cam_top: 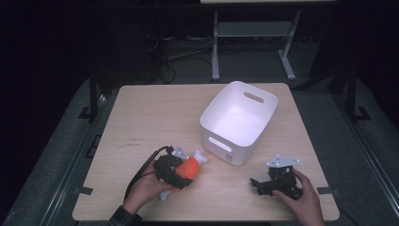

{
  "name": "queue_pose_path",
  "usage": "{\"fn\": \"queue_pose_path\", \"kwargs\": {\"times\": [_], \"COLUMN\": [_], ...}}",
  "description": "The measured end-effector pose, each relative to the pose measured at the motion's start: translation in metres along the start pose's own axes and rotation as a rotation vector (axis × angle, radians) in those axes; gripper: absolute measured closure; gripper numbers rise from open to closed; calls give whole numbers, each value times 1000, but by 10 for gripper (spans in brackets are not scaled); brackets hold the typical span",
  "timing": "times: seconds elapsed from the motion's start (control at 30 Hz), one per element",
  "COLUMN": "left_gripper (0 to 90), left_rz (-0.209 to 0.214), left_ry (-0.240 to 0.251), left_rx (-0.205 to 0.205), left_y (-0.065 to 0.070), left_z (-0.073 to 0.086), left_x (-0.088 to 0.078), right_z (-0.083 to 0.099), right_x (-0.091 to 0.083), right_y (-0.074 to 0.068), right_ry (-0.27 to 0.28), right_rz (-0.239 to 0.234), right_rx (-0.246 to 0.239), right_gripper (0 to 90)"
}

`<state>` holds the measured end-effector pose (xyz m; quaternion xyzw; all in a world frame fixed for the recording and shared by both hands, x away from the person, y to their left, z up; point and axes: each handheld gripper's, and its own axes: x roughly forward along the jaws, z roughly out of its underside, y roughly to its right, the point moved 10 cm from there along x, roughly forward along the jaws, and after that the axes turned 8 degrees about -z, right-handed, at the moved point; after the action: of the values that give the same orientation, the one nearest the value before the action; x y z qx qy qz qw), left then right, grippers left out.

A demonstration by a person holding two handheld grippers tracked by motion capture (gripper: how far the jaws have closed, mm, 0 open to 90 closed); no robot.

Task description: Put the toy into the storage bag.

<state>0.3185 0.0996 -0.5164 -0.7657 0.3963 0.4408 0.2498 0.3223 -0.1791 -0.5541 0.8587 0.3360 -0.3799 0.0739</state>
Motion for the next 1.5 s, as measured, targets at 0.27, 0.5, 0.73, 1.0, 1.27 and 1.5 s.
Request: {"fn": "queue_pose_path", "kwargs": {"times": [0.27,0.5,0.73,1.0,1.27,1.5], "left_gripper": [251,251,251,251,251,251], "left_rz": [34,46,50,72,79,90], "left_ry": [16,42,70,92,114,133], "left_rx": [38,46,58,70,85,94], "left_y": [-1,-4,-8,-8,-9,-10], "left_z": [-2,-7,-14,-22,-32,-43], "left_x": [-13,-24,-38,-51,-64,-78], "right_z": [0,0,0,0,0,0], "right_x": [0,0,0,0,0,0], "right_y": [0,0,0,0,0,0], "right_ry": [0,0,0,0,0,1], "right_rz": [0,0,0,0,-1,-1], "right_rx": [1,0,0,1,2,0], "right_gripper": [0,0,0,0,0,0]}}
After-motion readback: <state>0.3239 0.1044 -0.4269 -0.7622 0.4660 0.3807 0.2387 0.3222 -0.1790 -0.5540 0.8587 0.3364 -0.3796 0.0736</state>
